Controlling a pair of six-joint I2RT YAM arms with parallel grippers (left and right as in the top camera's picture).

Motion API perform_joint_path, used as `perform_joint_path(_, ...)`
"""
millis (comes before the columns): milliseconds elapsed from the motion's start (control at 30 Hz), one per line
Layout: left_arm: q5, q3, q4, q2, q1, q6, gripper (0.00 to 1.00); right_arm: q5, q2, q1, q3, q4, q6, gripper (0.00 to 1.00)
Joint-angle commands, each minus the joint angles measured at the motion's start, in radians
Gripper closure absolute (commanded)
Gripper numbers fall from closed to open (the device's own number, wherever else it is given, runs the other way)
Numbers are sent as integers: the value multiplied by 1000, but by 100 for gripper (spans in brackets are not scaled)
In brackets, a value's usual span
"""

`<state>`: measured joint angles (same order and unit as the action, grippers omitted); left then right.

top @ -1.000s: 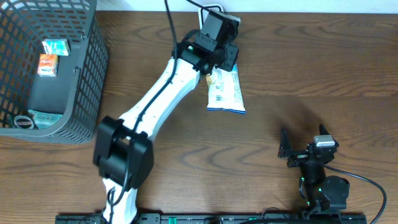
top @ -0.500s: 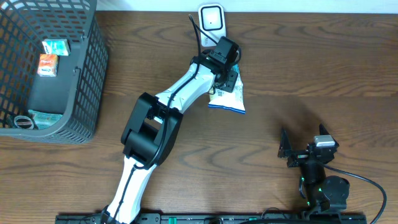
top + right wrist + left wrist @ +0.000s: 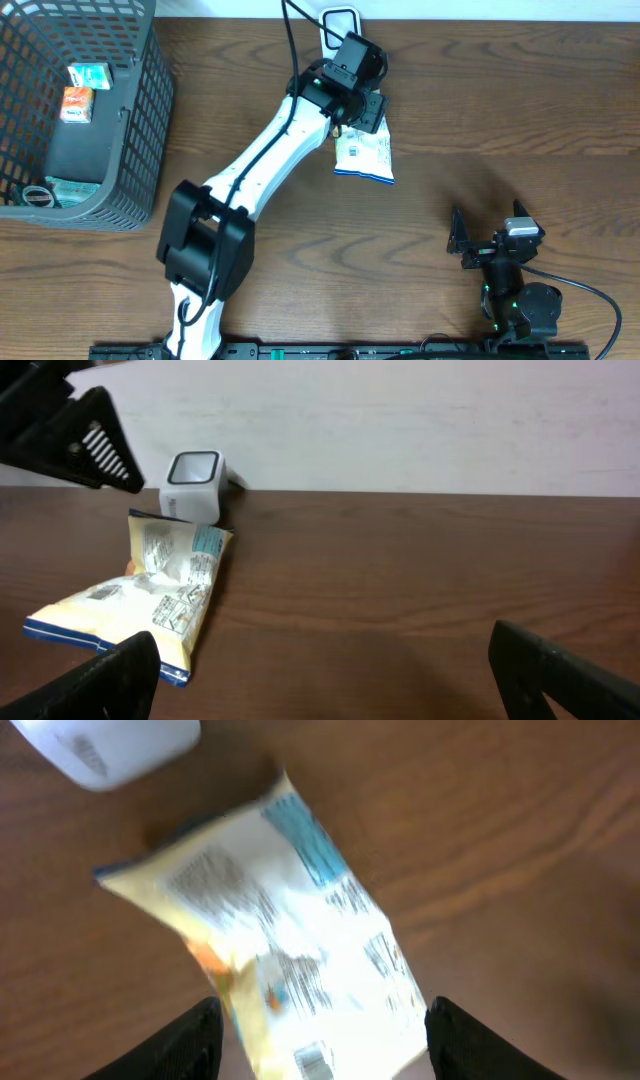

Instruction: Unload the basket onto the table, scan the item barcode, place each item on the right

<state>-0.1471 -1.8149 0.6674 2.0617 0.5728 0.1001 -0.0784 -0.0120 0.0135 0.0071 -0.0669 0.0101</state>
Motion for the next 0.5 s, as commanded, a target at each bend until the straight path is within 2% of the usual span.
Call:
perform_joint_path(0, -69, 24, 73, 38, 10, 2, 40, -3, 5, 7, -1, -4, -11, 1)
perform_joint_path(133, -66, 92, 82, 63, 20, 2, 50, -3, 5, 7, -1, -4, -11, 1)
perform_joint_path(267, -67, 162, 80, 91, 21, 2, 56, -3, 5, 7, -1, -4, -11, 1)
perform_joint_path(467, -67, 163, 92, 79, 21, 2, 68, -3, 5, 7, -1, -4, -11, 1)
